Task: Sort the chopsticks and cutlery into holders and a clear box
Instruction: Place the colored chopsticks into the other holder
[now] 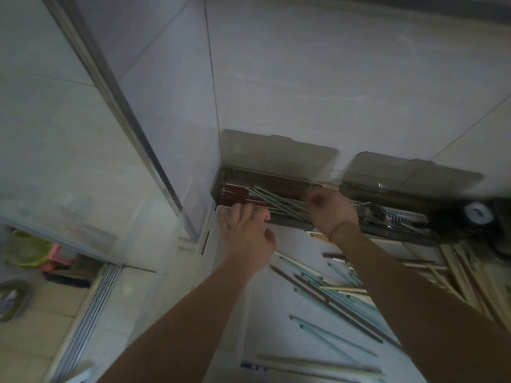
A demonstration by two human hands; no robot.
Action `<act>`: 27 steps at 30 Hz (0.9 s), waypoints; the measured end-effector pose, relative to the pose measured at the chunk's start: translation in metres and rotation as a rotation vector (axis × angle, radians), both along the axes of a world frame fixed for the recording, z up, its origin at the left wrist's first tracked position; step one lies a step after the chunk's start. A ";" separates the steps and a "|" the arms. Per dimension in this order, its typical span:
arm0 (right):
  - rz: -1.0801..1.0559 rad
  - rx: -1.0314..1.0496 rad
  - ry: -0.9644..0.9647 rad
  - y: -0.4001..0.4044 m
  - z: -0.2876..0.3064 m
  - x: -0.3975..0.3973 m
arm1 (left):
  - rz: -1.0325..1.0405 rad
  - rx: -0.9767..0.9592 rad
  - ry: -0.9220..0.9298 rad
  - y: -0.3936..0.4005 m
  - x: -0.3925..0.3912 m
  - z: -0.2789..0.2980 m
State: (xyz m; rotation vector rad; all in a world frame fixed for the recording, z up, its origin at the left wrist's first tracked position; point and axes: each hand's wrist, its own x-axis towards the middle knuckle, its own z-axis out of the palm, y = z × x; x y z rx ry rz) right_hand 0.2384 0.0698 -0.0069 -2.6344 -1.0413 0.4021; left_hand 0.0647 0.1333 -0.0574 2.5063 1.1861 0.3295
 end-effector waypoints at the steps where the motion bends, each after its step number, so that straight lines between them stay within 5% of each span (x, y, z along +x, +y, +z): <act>1: 0.067 -0.035 -0.050 0.000 0.000 -0.003 | 0.005 0.003 -0.002 0.000 0.000 -0.001; 5: 0.383 -0.126 -0.092 -0.002 -0.014 -0.010 | 0.008 0.014 -0.004 0.000 0.001 -0.003; 12: 0.478 -0.175 -0.084 -0.004 -0.033 -0.001 | -0.007 0.008 0.001 0.001 0.000 -0.002; 16: 0.348 0.125 -0.049 -0.018 -0.038 0.007 | -0.005 0.013 -0.001 0.000 0.001 -0.002; 20: 0.271 0.485 -0.249 -0.055 -0.036 0.000 | -0.004 0.010 -0.010 0.001 0.000 -0.001; 27: 0.705 0.222 -0.206 -0.120 -0.062 -0.045 | 0.005 0.029 0.009 0.001 0.002 -0.006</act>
